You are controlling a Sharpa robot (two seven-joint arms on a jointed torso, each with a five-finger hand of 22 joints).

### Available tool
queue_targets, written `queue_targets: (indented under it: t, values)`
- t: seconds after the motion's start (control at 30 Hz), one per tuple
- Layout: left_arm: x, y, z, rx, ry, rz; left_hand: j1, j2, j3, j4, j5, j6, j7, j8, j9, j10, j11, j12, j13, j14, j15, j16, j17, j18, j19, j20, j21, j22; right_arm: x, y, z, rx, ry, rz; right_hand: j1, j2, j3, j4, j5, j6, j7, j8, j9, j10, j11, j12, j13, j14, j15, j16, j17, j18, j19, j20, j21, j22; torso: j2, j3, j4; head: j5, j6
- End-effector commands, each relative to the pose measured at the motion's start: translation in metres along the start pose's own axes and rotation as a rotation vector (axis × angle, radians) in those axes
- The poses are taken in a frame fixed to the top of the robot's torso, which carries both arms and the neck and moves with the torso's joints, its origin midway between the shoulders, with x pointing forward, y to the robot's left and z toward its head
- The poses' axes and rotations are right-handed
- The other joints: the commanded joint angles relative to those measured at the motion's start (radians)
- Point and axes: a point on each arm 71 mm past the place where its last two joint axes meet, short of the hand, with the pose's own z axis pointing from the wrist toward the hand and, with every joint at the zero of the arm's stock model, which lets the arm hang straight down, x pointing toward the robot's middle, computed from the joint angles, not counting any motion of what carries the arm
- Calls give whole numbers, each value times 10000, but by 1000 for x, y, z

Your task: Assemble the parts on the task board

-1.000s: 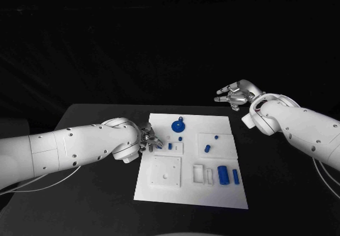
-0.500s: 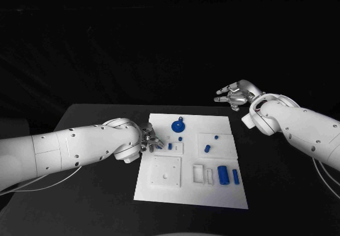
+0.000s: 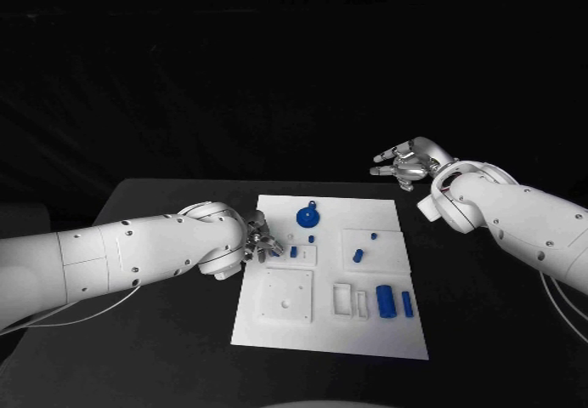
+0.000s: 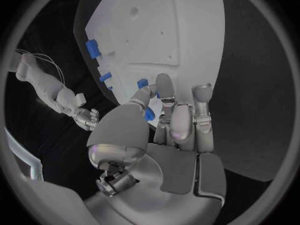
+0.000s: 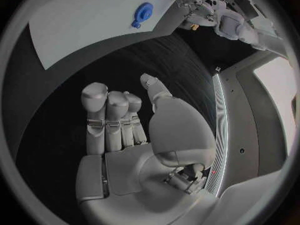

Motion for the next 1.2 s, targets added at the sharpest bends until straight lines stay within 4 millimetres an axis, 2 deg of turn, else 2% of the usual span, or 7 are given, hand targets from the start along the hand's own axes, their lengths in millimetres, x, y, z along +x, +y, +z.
queue_targets:
  t: [0.03,0.2,0.7,0.83,0.97,1.07,1.2]
  values:
    - [11,0,1,-98,438,714,90,80,2,-26,132,1446,-1106,20,-21,413,-126,61,-5,81,23,50,34,73,-4,57,69,403,2,1,0,-77,150,-56,-118,21,71,-9,36,80,15,-26,-11,5,-30,40,9,0,-19,-26,13,103,253,22,-9,886,-1,2,3,0,6]
    - [10,0,1,-93,271,860,72,90,107,-99,292,1462,-1111,33,78,412,-132,105,-13,86,29,112,117,122,22,118,158,425,2,1,0,-75,161,-53,-118,21,71,-9,36,80,15,-26,-11,5,-30,40,9,0,-19,-26,13,103,253,22,-9,886,2,2,5,-1,12]
    - [9,0,2,-106,170,999,-15,111,204,-137,254,1458,-1109,25,186,412,-131,154,-55,88,41,142,136,202,25,203,260,436,3,0,0,-68,186,-48,-119,21,71,-8,36,80,15,-26,-11,5,-30,39,9,0,-19,-26,13,103,253,22,-10,886,5,0,6,-1,14]
    - [9,0,2,-100,227,902,-66,49,91,-28,50,1449,-1120,19,201,412,-127,142,-74,79,41,109,81,217,-3,217,209,417,4,0,0,-66,193,-46,-127,20,67,9,45,79,14,-25,-10,-3,-30,27,3,-3,-20,-34,9,103,250,22,-30,882,4,2,9,0,19]
    - [9,1,2,-129,273,819,-247,-154,-325,441,-266,1451,-1163,14,192,412,-128,151,-81,75,36,81,25,201,1,192,180,407,4,0,0,-54,211,-45,-118,16,68,4,45,72,15,-26,-11,-5,-31,23,1,-4,-20,-35,8,103,250,21,-28,882,1,4,9,-1,14]
    - [9,2,3,-160,294,795,-290,-284,-688,824,-941,1470,-1196,12,166,412,-139,157,-83,73,23,72,6,167,12,158,165,406,4,0,0,-46,222,-44,-105,11,70,-6,41,72,16,-26,-11,-6,-31,21,-1,-8,-20,-42,4,104,247,21,-41,880,0,5,5,2,9]
    - [8,3,3,-197,319,781,-71,-475,-1127,1391,-1266,1498,-1216,14,129,412,-143,159,-84,79,13,75,-2,116,19,115,120,405,4,-1,0,-34,233,-44,-105,11,70,-6,41,72,16,-26,-11,-6,-31,21,-1,-8,-20,-42,4,104,247,21,-41,880,1,3,8,0,5]
